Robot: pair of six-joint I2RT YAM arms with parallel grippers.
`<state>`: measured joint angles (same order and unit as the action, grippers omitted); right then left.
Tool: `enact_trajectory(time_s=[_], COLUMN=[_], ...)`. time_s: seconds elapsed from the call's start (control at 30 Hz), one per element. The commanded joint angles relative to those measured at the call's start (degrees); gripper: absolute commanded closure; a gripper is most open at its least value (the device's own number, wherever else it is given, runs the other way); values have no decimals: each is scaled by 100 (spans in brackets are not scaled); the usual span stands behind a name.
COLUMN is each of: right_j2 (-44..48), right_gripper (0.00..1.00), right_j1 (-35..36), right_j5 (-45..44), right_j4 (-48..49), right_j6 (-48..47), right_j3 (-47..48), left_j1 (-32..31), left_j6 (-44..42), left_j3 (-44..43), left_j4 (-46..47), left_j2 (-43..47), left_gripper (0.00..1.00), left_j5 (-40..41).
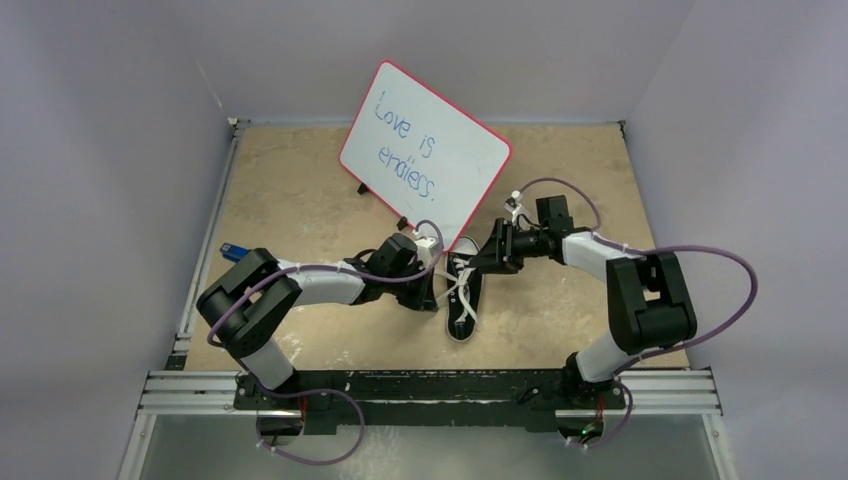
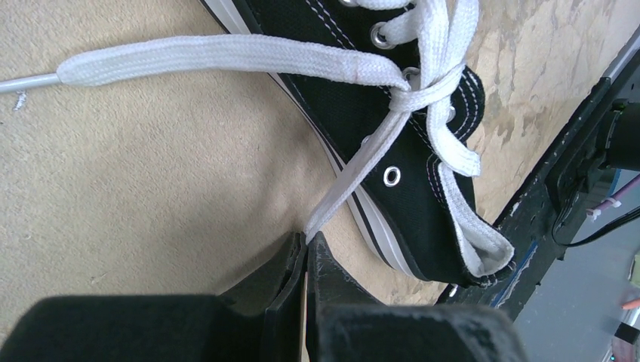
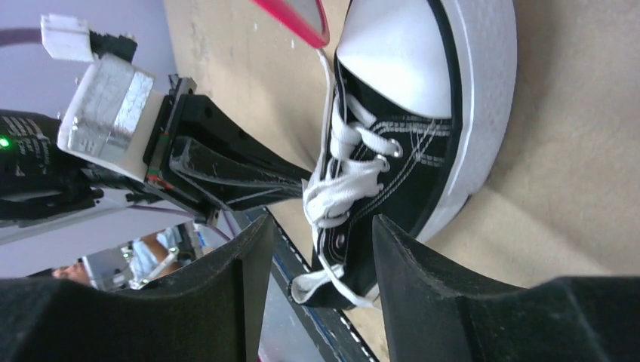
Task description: Tie the shoes
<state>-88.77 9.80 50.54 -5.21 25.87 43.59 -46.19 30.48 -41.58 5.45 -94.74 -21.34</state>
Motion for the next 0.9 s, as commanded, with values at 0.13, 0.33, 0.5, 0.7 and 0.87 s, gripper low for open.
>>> enact_trajectory(time_s=[0.13,0.33,0.5,0.7,0.87], right_j2=[-550,-821,-1096,-1243,-1017], right_gripper=[45,44,45,57,74], right_j1=[35,35,34,36,28], right_j5=[655,712,868,1033,1071], right_j4=[1156,1681,2116,2390,2234], right_j6=[474,801,1050,1158,1149], right_j3=[-99,-181,-189,-205,-275], left_j1=[16,14,19,29,45], left_j6=[-156,-148,-160,-200,-200], left_j3=[-260,-322,-385,-488,-484], left_j4=[-36,-35,-46,-98,-106], left_j2=[-40,-96,-135,-219,-220], left_gripper=[100,100,100,100,100], left_j5=[-124,-151,-166,-207,-204])
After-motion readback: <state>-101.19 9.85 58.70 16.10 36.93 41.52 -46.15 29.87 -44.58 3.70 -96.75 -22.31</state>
